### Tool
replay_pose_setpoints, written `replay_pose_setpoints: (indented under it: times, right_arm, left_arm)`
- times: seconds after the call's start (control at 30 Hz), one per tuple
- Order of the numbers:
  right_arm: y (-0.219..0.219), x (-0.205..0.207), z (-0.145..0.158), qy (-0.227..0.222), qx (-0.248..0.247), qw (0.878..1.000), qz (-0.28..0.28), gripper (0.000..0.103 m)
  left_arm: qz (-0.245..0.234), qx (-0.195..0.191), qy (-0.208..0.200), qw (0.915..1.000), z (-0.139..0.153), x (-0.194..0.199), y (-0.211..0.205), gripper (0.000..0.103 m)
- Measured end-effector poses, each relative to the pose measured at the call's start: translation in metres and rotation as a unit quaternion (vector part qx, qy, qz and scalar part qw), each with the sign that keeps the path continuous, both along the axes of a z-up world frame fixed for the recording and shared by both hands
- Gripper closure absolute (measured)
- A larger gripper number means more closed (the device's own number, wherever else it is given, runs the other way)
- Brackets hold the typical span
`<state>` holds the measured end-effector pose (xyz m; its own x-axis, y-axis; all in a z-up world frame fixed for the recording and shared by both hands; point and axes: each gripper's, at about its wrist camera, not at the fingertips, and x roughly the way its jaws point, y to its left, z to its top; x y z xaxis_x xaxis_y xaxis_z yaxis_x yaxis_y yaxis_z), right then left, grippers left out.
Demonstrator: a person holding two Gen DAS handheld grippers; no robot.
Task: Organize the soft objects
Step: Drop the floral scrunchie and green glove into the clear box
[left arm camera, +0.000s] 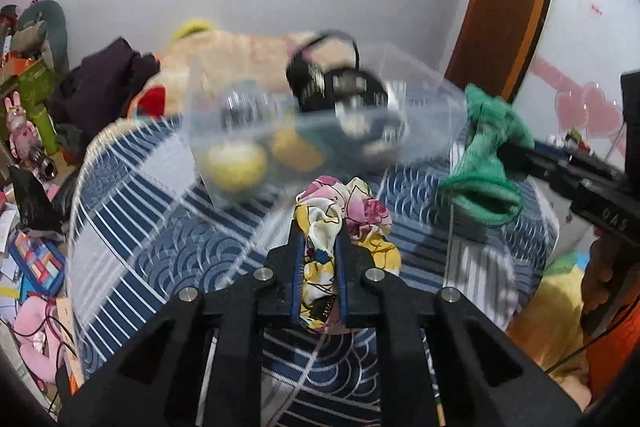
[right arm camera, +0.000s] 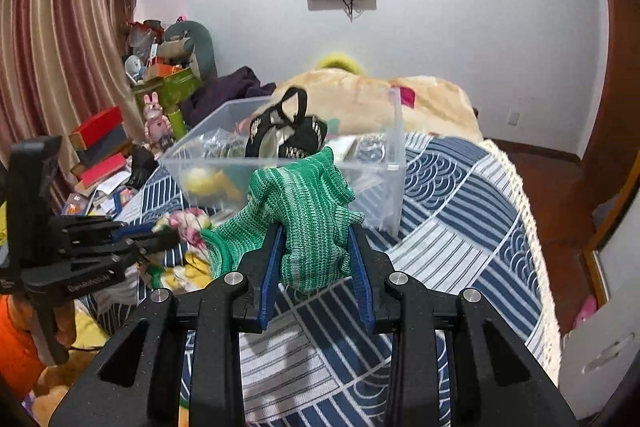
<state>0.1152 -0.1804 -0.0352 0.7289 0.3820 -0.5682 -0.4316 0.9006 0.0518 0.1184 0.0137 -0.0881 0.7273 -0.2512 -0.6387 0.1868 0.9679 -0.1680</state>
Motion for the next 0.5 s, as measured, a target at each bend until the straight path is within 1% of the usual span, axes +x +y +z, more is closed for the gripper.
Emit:
replay_pose_setpoints:
  times: [0.13,0.2,0.37,0.5]
  right_arm:
    - [-0.001,0.005,0.012,-0.020,0.002,1.000,-0.006,0.073]
    - [-0.002,0.008,0.019,-0.032,0.002,0.999,-0.010,0.073]
    - [-0.002,0.017,0.036,-0.061,0.006,0.998,-0.017,0.073]
    - [0.000,0.027,0.043,-0.074,0.011,0.997,-0.023,0.073]
  left_arm:
    - [0.009,-0.015,-0.037,0.9992,0.029,0.002,0.003,0.090]
    - [0.014,-0.015,-0.055,0.9983,0.041,0.006,0.004,0.090]
    - [0.020,-0.008,-0.087,0.9960,0.064,0.015,0.006,0.090]
    - [0.027,-0.015,-0.105,0.9940,0.074,0.027,0.008,0.090]
